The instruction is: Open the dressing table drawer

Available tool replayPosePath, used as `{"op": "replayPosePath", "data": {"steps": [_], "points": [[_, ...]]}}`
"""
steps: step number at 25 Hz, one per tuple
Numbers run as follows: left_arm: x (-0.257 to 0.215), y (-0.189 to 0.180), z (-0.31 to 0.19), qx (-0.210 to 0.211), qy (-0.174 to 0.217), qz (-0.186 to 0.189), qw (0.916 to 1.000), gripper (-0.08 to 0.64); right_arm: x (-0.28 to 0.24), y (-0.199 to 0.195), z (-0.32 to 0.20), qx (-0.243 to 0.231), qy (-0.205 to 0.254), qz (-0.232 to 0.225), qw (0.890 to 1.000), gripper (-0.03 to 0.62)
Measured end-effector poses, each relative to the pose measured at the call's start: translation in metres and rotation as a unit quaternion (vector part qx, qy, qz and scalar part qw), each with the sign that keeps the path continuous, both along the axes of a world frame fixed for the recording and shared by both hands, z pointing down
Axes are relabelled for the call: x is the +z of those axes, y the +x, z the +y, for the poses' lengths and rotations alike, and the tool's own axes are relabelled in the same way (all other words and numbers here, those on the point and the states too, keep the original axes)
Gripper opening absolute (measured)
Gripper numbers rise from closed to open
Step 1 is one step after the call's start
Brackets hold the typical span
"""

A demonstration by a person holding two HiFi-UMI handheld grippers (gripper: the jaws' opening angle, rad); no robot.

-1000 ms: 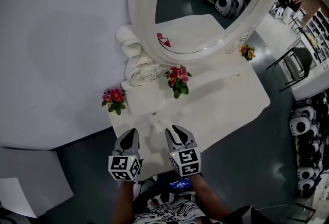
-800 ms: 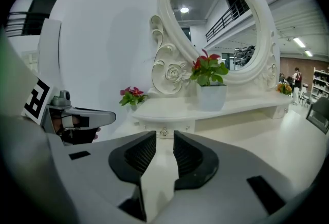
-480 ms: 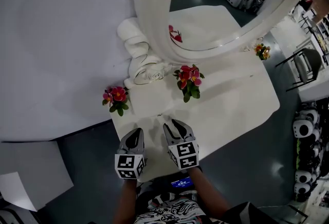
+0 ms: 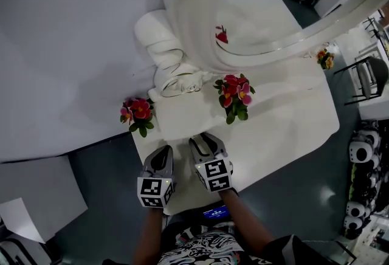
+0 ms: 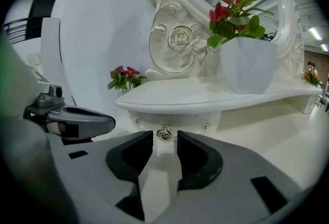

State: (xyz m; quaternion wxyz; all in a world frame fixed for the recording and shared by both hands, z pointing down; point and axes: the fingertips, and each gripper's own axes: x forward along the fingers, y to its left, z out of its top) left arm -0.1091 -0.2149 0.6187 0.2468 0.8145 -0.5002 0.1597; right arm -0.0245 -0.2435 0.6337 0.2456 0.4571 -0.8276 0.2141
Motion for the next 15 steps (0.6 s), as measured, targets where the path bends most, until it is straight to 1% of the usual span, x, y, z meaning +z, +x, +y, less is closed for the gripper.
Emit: {"op": "replayPosePath", "data": {"steps": [2, 4, 6, 15], "points": [[0.001, 0.0003, -0.0021, -0.002, -0.002, 0.001, 1.0, 0.002, 0.0041, -0.0034, -0.003, -0.005, -0.006, 0.0, 1.0, 0.139], [0.0013, 0.0003, -0.0032, -0.002, -0.002, -0.001, 1.0, 0.002, 0.0062, -0.0065, -0.006, -0.011, -0.007, 0.003, 1.0, 0.112], [0.0016, 0.0002, -0.0034, -0.002, -0.004, -0.001, 1.0, 0.002, 0.0068, -0.0084, -0.0072, -0.018, -0.006, 0.009, 1.0, 0.098], [-0.0016, -0.0017, -0.0027, -0.005, -0.002, -0.003, 1.0, 0.002, 0.0083, -0.0074, -0.0021, -0.022, -0.019, 0.018, 0.999, 0.095]]}}
